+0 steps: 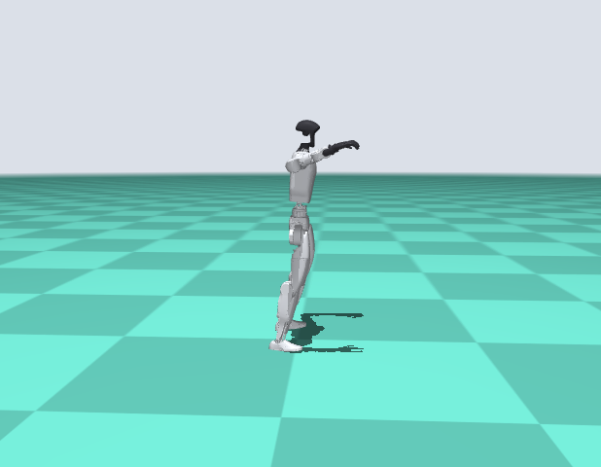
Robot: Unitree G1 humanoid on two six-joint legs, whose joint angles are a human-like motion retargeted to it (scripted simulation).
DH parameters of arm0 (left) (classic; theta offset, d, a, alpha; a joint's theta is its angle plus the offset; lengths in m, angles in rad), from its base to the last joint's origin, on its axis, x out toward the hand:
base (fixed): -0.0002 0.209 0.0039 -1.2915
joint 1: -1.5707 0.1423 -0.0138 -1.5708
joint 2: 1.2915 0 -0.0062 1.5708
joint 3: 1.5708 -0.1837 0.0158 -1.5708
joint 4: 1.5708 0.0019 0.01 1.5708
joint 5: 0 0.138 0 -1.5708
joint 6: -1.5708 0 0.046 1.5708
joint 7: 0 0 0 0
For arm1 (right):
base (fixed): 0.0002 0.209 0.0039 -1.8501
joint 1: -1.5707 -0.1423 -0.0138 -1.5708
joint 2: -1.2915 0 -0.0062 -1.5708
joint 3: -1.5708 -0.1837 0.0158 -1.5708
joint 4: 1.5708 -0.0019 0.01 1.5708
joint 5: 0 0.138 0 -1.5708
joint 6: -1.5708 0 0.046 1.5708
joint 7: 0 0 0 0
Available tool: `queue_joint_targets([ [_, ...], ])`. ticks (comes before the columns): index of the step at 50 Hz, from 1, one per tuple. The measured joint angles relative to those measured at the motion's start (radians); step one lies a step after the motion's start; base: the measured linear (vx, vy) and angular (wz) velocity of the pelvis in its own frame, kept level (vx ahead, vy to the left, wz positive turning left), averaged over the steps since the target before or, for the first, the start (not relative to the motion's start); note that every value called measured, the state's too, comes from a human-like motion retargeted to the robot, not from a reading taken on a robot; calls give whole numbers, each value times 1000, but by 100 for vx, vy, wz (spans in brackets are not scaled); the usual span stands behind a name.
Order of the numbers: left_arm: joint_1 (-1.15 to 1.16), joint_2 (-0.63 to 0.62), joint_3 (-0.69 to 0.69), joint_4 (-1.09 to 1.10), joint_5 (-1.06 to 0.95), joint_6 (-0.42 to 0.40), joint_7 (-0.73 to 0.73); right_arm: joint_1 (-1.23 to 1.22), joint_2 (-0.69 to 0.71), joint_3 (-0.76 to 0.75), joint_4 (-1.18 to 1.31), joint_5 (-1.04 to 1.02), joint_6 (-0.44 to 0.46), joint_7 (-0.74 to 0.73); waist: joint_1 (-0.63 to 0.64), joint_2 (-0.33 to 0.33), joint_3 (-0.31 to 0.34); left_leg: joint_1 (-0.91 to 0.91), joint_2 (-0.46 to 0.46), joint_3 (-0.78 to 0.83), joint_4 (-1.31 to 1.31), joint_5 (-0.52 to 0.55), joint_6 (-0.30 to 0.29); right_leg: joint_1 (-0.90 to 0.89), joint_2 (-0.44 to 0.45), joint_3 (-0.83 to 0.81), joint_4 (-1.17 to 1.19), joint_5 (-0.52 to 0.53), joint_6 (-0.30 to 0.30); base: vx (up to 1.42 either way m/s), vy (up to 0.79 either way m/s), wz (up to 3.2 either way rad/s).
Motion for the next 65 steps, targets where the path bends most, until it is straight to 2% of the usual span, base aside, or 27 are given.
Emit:
queue_joint_targets([
  [8, -1, 1, 0, 9, 6, -3, -6, -3, 2, -3, 4, -4, -1, 1, 8, -2, -2, 1, -1, -1, 2, -1, 0, 3, -1, -2, 0, -1, 1, 0, 0, 0],
  [12, -38, 5, -46, 17, -75, -31, 38, -36, -6, 25, -2, 13, -29, -59, 9, -5, 0, 3, -1, -3, 3, -2, -2, 6, -2, -3, -1, 0, 2, 0, 0, 0],
  [15, -156, -9, -181, 16, -270, -80, 91, -140, -12, 105, -17, 52, -66, -169, 2, -8, 4, 3, -3, -6, 3, -2, -3, 11, -4, -7, -3, 1, 3, 0, 0, 0],
  [17, -307, -42, -340, 12, -418, -110, 117, -260, -10, 196, -38, 87, -89, -254, -5, -4, 6, 2, -5, -10, 5, -2, -1, 14, -5, -11, -5, 2, 2, 0, 0, 0],
  [19, -528, -96, -558, 19, -516, -122, 147, -416, -2, 318, -66, 123, -105, -335, -8, 7, 9, 0, -6, -15, 8, -3, 1, 17, -6, -15, -7, 3, 1, -3, 0, 5],
  [22, -873, -229, -881, 26, -574, -115, 215, -652, 66, 514, -128, 213, -123, -418, 3, 18, 9, -6, -8, -22, 10, -1, 7, 19, -8, -20, -10, 6, -3, -7, 1, 10],
  [25, -1126, -434, -1118, 13, -593, -113, 281, -858, 234, 710, -194, 354, -146, -436, 16, 15, 11, -13, -12, -28, 11, 2, 14, 16, -10, -22, -12, 10, -13, -9, 1, 5],
  [28, -1254, -688, -1259, 9, -573, -113, 322, -1005, 493, 884, -209, 497, -156, -395, 14, 6, 26, -22, -15, -31, 10, 6, 22, 7, -12, -19, -13, 13, -27, -10, 1, 3],
  [32, -1310, -1027, -1365, 100, -555, -75, 312, -1072, 879, 1044, -110, 668, -117, -317, 6, -9, 81, -37, -18, -28, 6, 15, 31, -14, -13, -6, -13, 20, -44, -13, 0, -8],
  [35, -1313, -1251, -1390, 248, -618, -32, 276, -1073, 1125, 1121, 47, 780, -60, -276, 4, -19, 146, -55, -18, -20, 1, 27, 34, -43, -12, 9, -13, 31, -53, -16, 0, -17],
  [38, -1302, -1420, -1380, 404, -726, -25, 269, -1070, 1275, 1178, 223, 849, -35, -270, 6, -24, 222, -82, -19, -12, -5, 44, 34, -83, -11, 26, -12, 48, -58, -19, 0, -19],
  [41, -1295, -1526, -1370, 557, -835, -50, 311, -1067, 1338, 1214, 382, 841, -52, -329, 11, -27, 305, -118, -20, -7, -12, 64, 35, -128, -9, 39, -14, 69, -60, -22, 0, -12],
  [45, -1315, -1581, -1382, 790, -910, -34, 400, -1059, 1366, 1226, 587, 792, -61, -466, 17, -26, 428, -169, -29, -13, -36, 101, 40, -183, -9, 42, -27, 104, -65, -24, 0, 5],
  [48, -1293, -1610, -1427, 981, -947, 3, 452, -1013, 1399, 1249, 754, 777, -45, -561, 1, -24, 455, -254, -38, -27, -63, 139, 46, -264, -10, 33, -42, 136, -74, -24, 0, 28],
  [52, -1216, -1668, -1450, 1201, -1011, 2, 471, -938, 1459, 1267, 970, 753, -9, -618, -34, -24, 458, -376, -50, -48, -104, 192, 48, -381, -10, 17, -61, 177, -90, -22, 1, 34],
  [59, -1039, -1732, -1353, 1349, -1091, -77, 435, -796, 1524, 1275, 1187, 654, 67, -604, -77, -38, 458, -594, -64, -67, -167, 273, 35, -597, -7, 3, -101, 253, -103, -18, 3, 21],
  [61, -1020, -1754, -1327, 1355, -1187, -113, 404, -754, 1524, 1270, 1207, 638, 81, -614, -62, -29, 458, -649, -68, -70, -185, 294, 27, -653, -6, 1, -117, 277, -94, -13, 3, 13],
  [63, -1012, -1775, -1287, 1351, -1357, -155, 349, -751, 1535, 1261, 1245, 708, 111, -586, -66, -27, 458, -689, -72, -71, -210, 318, 20, -695, -3, -1, -132, 298, -97, -11, 4, 10],
  [65, -1022, -1779, -1276, 1378, -1417, -171, 334, -763, 1539, 1255, 1291, 737, 119, -583, -70, -26, 458, -722, -75, -73, -233, 339, 13, -734, -3, -3, -134, 310, -96, -9, 5, 10],
])
